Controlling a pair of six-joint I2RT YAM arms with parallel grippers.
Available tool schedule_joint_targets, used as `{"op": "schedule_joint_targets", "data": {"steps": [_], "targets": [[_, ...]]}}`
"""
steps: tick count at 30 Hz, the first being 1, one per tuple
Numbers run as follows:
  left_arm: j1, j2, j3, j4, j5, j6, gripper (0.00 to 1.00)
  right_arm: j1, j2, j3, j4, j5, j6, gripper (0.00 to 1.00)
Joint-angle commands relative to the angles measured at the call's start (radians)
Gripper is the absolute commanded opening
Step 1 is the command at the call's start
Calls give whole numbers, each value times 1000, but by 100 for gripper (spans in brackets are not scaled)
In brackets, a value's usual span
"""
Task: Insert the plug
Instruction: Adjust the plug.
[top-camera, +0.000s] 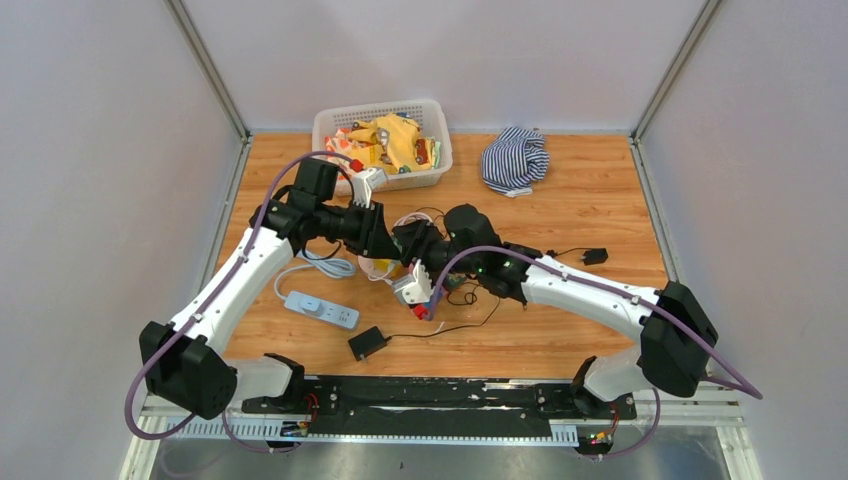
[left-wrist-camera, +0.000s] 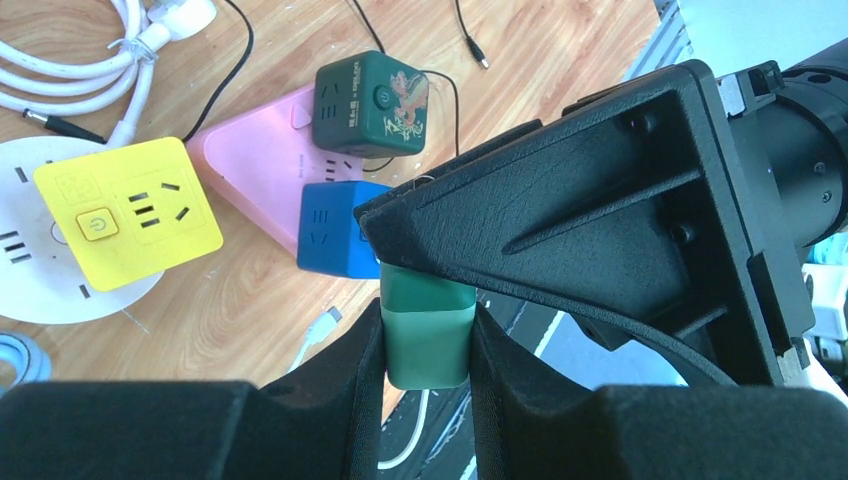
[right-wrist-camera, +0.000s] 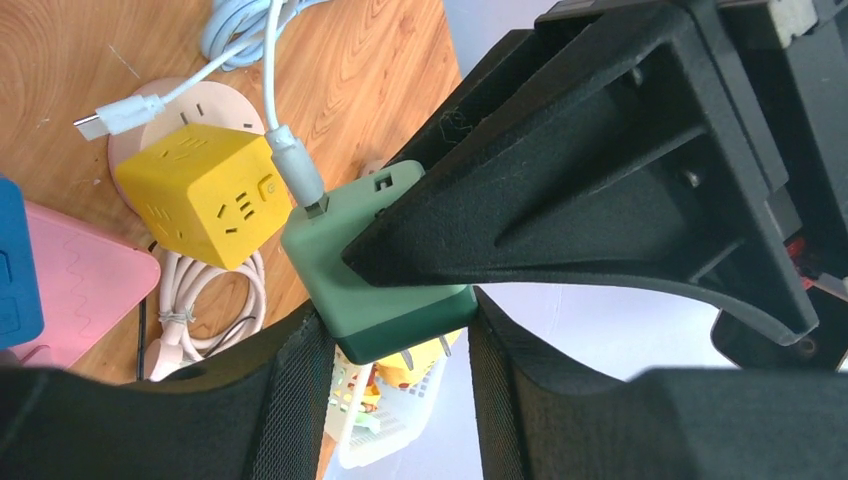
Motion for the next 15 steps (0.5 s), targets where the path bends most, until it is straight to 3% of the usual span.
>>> {"op": "schedule_joint_targets", "data": {"steps": [1,7,11,15], "targets": [[-8,-2,43,5,-23,-9,20,34,0,1,-15,-27,28,27],[-7,-56,75,5,-118,-9,49,35,-1,2,36,10,246,1],[-6,-103,83,7,-202,-7,63,33,-7,-14,118,48,436,0],[-5,-119,89,7,-226,-22,68,32,-24,-48,220,85,605,0]]}}
